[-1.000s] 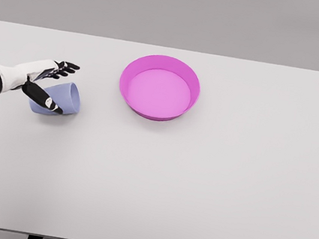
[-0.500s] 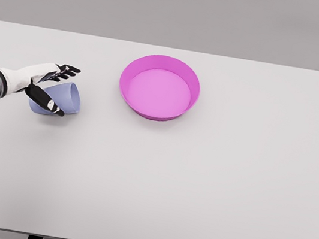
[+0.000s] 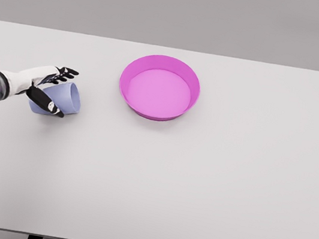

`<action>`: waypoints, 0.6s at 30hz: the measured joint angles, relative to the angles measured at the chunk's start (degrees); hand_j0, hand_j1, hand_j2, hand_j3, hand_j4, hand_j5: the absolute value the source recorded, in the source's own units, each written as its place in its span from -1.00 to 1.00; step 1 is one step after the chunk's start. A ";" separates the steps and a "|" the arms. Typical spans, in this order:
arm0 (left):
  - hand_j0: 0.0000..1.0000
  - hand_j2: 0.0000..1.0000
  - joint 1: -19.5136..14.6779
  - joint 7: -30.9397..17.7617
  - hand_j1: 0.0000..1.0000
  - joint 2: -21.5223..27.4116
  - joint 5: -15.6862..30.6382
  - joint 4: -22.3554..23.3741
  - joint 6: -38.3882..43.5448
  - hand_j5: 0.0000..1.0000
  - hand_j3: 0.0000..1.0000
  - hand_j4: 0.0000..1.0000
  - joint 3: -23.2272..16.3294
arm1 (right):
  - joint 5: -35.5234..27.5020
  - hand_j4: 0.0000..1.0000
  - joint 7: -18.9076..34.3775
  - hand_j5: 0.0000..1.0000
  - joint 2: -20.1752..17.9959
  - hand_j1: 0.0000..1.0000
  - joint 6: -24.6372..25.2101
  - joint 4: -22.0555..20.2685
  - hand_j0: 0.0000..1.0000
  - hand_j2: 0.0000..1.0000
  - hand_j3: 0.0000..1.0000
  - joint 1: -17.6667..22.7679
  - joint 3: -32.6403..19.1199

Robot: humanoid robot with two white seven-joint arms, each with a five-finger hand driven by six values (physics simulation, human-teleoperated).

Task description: Flip the cup with left arm and place it on the plate

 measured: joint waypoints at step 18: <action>0.30 0.30 0.00 2.02 0.30 -1.80 -0.35 1.35 0.10 0.30 0.30 0.30 -1.12 | 0.00 1.00 0.00 1.00 0.00 1.00 0.00 0.00 1.00 1.00 1.00 0.00 0.00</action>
